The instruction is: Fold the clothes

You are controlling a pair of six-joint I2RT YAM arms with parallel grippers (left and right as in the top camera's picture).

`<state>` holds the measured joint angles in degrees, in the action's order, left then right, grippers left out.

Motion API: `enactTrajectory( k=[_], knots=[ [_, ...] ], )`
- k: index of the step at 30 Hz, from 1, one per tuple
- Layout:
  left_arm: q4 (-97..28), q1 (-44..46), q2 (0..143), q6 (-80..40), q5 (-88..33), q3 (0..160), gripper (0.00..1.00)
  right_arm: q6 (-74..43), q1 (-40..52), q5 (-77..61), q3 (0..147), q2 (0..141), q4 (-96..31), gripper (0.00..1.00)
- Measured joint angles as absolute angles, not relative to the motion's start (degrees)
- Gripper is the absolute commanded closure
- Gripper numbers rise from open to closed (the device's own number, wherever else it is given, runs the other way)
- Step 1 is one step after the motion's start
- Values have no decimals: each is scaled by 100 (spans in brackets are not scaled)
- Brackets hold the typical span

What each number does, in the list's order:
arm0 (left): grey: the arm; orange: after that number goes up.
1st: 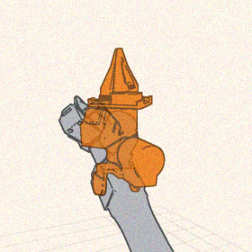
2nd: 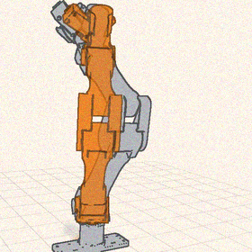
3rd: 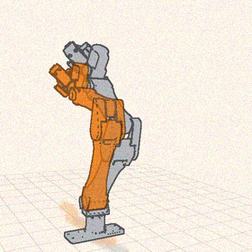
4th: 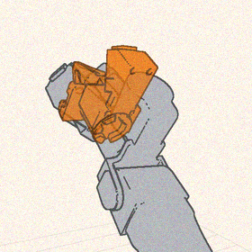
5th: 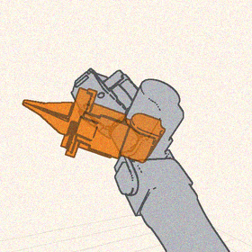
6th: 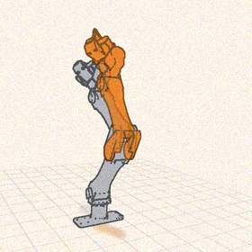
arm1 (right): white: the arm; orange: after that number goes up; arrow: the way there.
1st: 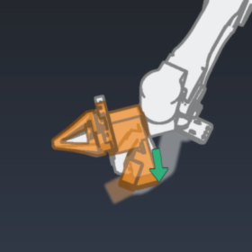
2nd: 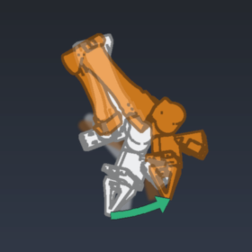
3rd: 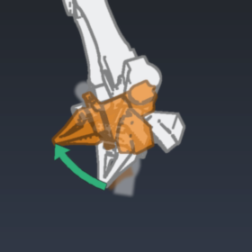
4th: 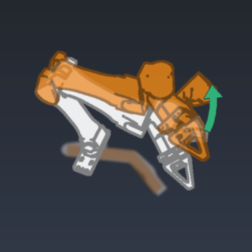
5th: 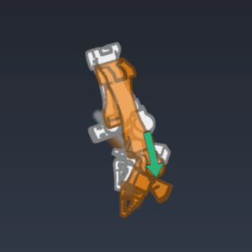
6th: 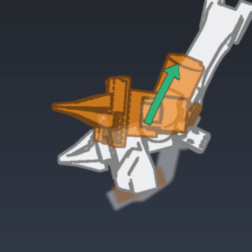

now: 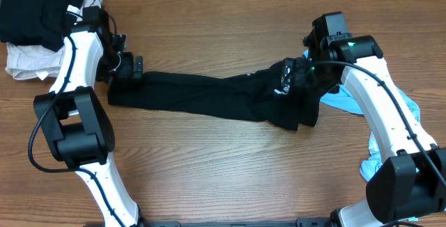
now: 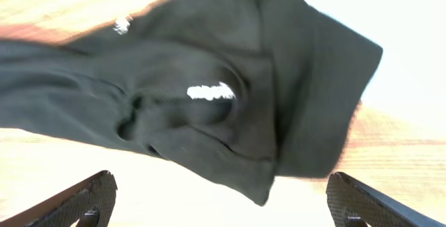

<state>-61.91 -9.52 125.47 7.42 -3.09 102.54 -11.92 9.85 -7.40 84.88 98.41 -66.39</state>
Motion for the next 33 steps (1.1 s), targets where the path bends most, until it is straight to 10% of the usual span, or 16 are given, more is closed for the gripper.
enactTrajectory(
  k=[9, 14, 33],
  knots=[
    [-6320, -952, 13056, 1092, -412, 10269, 17, -1190, 985, -543, 8488, 9841, -6838, 0],
    [-6539, -978, 13111, 1114, -434, 10322, 93, -1197, 985, -517, 8488, 9841, -6840, 3],
    [-8729, -1352, 13251, 639, -246, 12809, 96, -1199, 985, -513, 8488, 9841, -6805, 4]
  ],
)
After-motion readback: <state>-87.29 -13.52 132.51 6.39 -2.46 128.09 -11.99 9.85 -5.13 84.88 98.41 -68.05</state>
